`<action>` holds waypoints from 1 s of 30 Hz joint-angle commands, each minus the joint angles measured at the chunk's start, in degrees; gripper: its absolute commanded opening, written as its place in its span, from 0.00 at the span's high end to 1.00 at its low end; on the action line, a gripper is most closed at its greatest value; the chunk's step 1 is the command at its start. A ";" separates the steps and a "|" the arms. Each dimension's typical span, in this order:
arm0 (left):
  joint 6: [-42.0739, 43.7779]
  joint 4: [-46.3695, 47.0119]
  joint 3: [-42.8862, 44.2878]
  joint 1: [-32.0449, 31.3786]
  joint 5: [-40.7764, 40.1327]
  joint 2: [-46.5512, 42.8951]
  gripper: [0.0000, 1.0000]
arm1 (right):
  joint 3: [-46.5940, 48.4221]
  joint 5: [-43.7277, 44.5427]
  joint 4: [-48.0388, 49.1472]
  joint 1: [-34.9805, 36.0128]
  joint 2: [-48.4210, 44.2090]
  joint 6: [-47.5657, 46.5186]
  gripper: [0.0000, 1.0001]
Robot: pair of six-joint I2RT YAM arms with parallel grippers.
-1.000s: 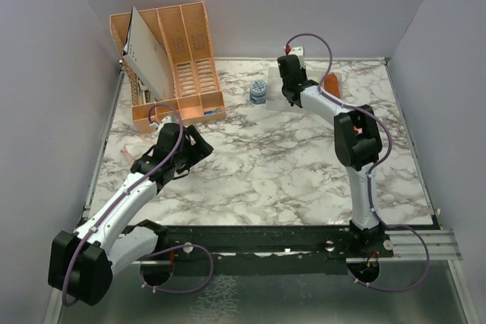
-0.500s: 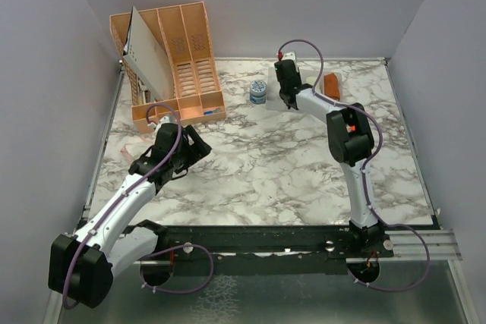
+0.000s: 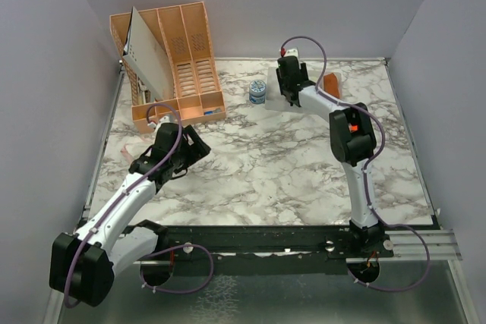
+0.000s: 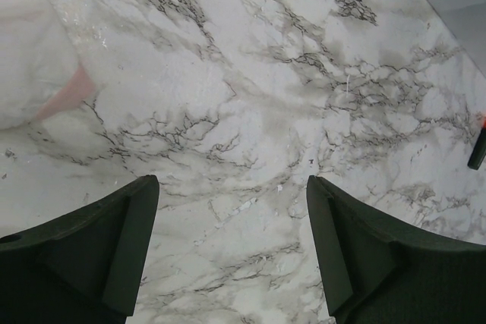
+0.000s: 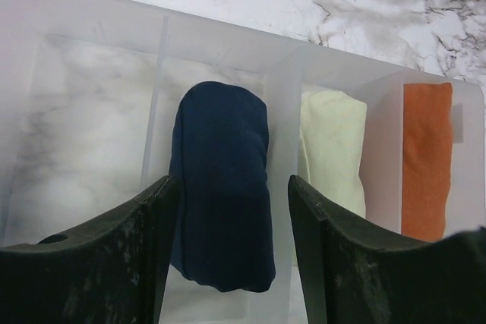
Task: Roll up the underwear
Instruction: Place the underwear in the storage box.
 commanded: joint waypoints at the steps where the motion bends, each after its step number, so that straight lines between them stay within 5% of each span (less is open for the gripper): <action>1: 1.94 -0.48 1.06 0.67 0.78 0.89 0.16 | 1.54 -6.08 -3.51 0.35 -4.61 0.91 0.37; 10: 4.83 -5.27 4.95 5.11 -5.64 2.81 0.14 | -3.69 -12.94 -2.97 0.35 -15.36 6.06 0.36; 20: 3.69 -11.26 7.92 23.75 -7.14 7.75 0.01 | -29.97 -44.27 3.49 0.44 -35.28 22.20 0.26; 30: 3.25 -0.57 2.19 29.67 -0.82 15.68 0.03 | -43.86 -60.53 0.98 0.53 -45.92 24.68 0.29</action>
